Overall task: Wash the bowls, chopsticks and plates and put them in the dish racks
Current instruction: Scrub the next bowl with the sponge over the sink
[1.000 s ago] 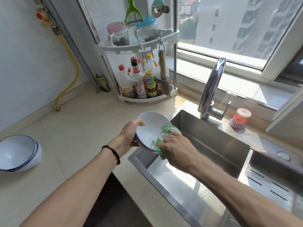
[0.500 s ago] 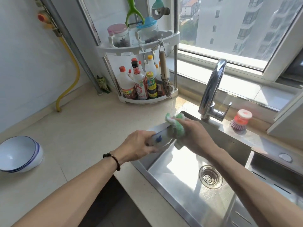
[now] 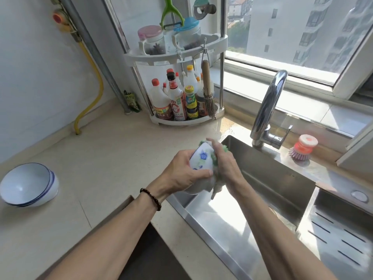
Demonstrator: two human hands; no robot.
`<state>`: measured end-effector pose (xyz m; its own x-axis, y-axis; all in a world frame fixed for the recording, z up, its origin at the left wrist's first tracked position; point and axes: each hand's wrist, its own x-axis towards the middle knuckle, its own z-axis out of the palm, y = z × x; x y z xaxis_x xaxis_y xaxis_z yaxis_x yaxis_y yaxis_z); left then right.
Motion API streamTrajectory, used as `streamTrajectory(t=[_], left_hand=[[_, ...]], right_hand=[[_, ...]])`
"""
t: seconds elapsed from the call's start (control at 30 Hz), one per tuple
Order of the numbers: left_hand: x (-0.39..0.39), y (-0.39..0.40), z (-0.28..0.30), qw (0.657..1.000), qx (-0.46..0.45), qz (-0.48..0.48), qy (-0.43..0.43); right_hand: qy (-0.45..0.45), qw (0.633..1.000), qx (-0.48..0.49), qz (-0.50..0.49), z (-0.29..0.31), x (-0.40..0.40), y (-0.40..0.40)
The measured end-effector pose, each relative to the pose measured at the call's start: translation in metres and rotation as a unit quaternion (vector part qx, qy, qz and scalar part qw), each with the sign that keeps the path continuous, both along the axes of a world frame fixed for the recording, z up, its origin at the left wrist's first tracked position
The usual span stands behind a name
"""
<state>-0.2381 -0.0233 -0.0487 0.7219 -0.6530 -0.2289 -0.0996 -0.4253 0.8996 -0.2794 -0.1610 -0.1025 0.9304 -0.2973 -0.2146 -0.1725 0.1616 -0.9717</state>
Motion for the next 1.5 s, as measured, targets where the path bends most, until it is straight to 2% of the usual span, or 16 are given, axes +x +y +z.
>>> streamTrajectory(t=[0.07, 0.1, 0.23, 0.37, 0.4, 0.53, 0.7, 0.73, 0.8, 0.9, 0.97, 1.07, 1.13, 1.2, 1.4, 1.5], left_hand=[[0.003, -0.001, 0.001, 0.999, -0.016, 0.025, -0.014], [0.004, -0.001, 0.001, 0.999, -0.017, 0.024, -0.022], [0.000, 0.001, 0.006, 0.999, 0.004, 0.000, -0.042], [0.004, -0.002, 0.003, 0.998, -0.007, 0.041, -0.051], [0.005, -0.002, 0.003, 0.998, -0.003, 0.037, -0.052], [-0.001, 0.003, 0.006, 0.999, 0.011, 0.008, -0.046], [0.006, 0.000, 0.008, 0.998, 0.031, 0.015, -0.048], [0.008, -0.002, 0.010, 0.997, 0.049, -0.004, -0.056], [0.009, -0.001, 0.017, 0.996, 0.056, -0.034, -0.055], [0.006, 0.003, 0.025, 0.999, -0.017, -0.039, 0.016], [0.008, 0.009, 0.022, 0.995, -0.060, -0.028, 0.073], [0.017, 0.020, 0.014, 0.988, -0.029, -0.052, 0.141], [0.016, 0.021, 0.012, 0.990, 0.026, -0.068, 0.123], [0.010, 0.015, 0.010, 0.995, 0.044, -0.025, 0.088], [0.004, 0.004, -0.002, 0.994, -0.015, 0.103, 0.020], [0.001, 0.005, -0.002, 0.995, -0.010, 0.099, -0.004]], right_hand=[[-0.024, 0.991, -0.134, 0.017, -0.003, 0.007, 0.011], [-0.038, 0.989, -0.144, 0.009, -0.002, 0.006, 0.015], [-0.018, 0.995, 0.091, -0.033, 0.009, 0.010, 0.000], [-0.047, 0.991, -0.123, 0.002, 0.007, 0.013, 0.012], [-0.053, 0.991, -0.122, 0.000, 0.004, 0.011, 0.016], [-0.003, 0.990, 0.139, -0.018, 0.010, 0.011, 0.001], [-0.058, 0.995, -0.063, 0.046, 0.001, 0.008, 0.007], [-0.061, 0.996, -0.045, 0.038, -0.003, 0.006, 0.009], [-0.048, 0.992, 0.117, 0.011, -0.001, 0.001, 0.007], [0.030, 0.925, 0.378, 0.018, 0.006, -0.005, -0.003], [0.062, 0.917, 0.395, 0.003, 0.003, -0.007, -0.006], [0.071, 0.940, 0.327, -0.071, -0.001, -0.005, -0.006], [0.060, 0.976, 0.186, -0.098, 0.002, -0.003, -0.010], [0.040, 0.993, 0.061, -0.091, 0.009, -0.002, -0.013], [-0.079, 0.992, -0.086, 0.048, 0.010, -0.012, 0.012], [-0.086, 0.996, -0.028, 0.000, 0.011, -0.013, 0.016]])
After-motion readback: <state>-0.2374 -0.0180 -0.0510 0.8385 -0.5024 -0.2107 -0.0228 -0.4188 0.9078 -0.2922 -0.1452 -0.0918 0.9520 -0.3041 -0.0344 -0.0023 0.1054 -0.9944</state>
